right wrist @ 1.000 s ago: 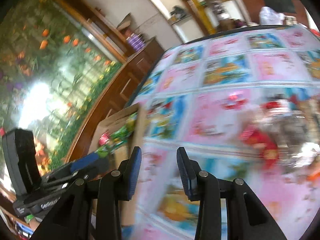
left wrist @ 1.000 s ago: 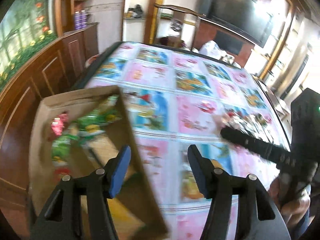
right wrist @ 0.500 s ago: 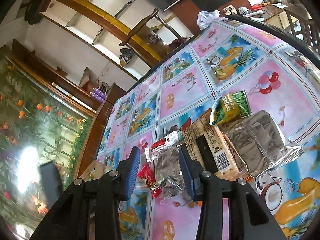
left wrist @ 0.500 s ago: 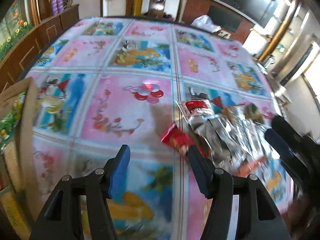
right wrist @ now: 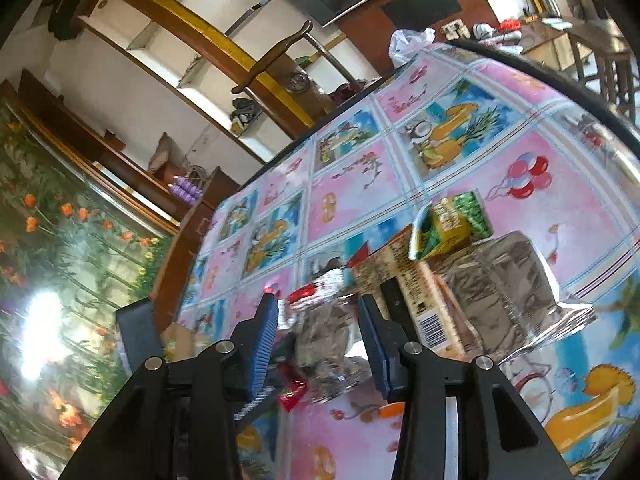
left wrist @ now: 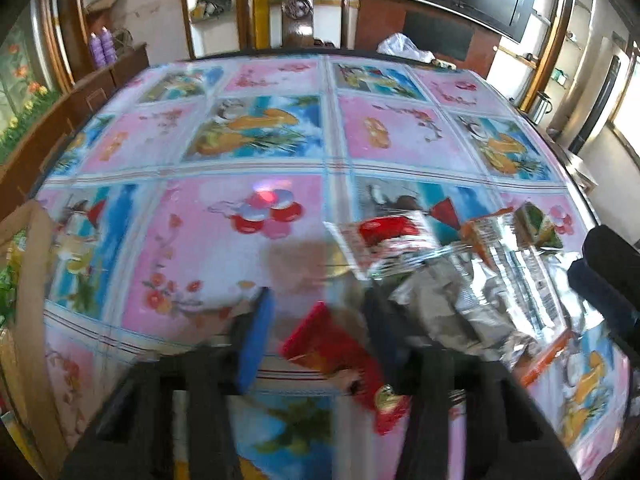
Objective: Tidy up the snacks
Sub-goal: 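Grasp a red candy packet with the left gripper while the right grasps a silver foil bag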
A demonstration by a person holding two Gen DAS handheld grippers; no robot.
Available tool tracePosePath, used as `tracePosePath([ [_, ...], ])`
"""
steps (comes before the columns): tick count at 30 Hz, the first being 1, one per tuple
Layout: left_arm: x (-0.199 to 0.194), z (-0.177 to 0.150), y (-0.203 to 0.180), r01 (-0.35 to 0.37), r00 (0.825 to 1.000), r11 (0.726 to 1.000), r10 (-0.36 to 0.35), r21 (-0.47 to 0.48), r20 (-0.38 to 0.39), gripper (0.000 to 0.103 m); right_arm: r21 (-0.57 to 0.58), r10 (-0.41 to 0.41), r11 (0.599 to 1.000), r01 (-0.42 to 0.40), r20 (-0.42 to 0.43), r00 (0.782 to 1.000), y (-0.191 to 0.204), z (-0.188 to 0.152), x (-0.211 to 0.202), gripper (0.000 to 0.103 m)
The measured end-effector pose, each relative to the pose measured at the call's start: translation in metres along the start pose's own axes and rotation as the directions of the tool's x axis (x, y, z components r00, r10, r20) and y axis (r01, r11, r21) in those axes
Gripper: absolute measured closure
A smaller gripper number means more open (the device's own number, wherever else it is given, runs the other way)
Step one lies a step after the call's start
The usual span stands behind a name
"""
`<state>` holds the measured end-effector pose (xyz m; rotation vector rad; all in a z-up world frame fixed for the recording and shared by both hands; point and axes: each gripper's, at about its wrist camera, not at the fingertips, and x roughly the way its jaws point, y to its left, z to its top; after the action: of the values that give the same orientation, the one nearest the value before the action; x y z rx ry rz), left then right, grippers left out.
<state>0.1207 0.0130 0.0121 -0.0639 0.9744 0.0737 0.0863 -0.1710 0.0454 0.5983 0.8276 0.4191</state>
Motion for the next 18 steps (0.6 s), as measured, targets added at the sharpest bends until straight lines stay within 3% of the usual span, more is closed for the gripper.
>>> tracePosePath([
  [2, -0.004, -0.005, 0.006, -0.003, 1.0, 1.0, 0.003, 0.021, -0.001, 0.092, -0.024, -0.019, 1.0, 0.018, -0.015, 1.0, 0.002, -0.001, 0.005, 0.058],
  [5, -0.016, -0.021, 0.022, 0.039, 0.999, 0.999, -0.038, 0.023, -0.016, 0.095, -0.071, -0.049, 0.996, 0.047, -0.04, 0.998, 0.006, -0.006, 0.016, 0.057],
  [10, -0.036, -0.051, 0.043, 0.073, 0.997, 0.996, -0.073, 0.052, 0.004, 0.095, -0.185, -0.129, 0.976, 0.115, -0.065, 0.989, 0.02, -0.014, 0.042, 0.052],
  [14, -0.039, -0.054, 0.055, 0.157, 0.988, 0.988, -0.157, 0.0, 0.014, 0.094, -0.279, -0.165, 0.952, 0.129, -0.108, 0.98, 0.033, -0.026, 0.065, 0.049],
  [16, -0.042, -0.052, 0.058, 0.179, 0.984, 0.984, -0.178, -0.008, 0.028, 0.094, -0.378, -0.23, 0.909, 0.177, -0.102, 0.968, 0.045, -0.036, 0.073, 0.045],
  [18, -0.045, -0.051, 0.06, 0.186, 0.982, 0.982, -0.186, -0.014, 0.044, 0.086, -0.389, -0.245, 0.9, 0.194, -0.085, 0.966, 0.048, -0.039, 0.075, 0.042],
])
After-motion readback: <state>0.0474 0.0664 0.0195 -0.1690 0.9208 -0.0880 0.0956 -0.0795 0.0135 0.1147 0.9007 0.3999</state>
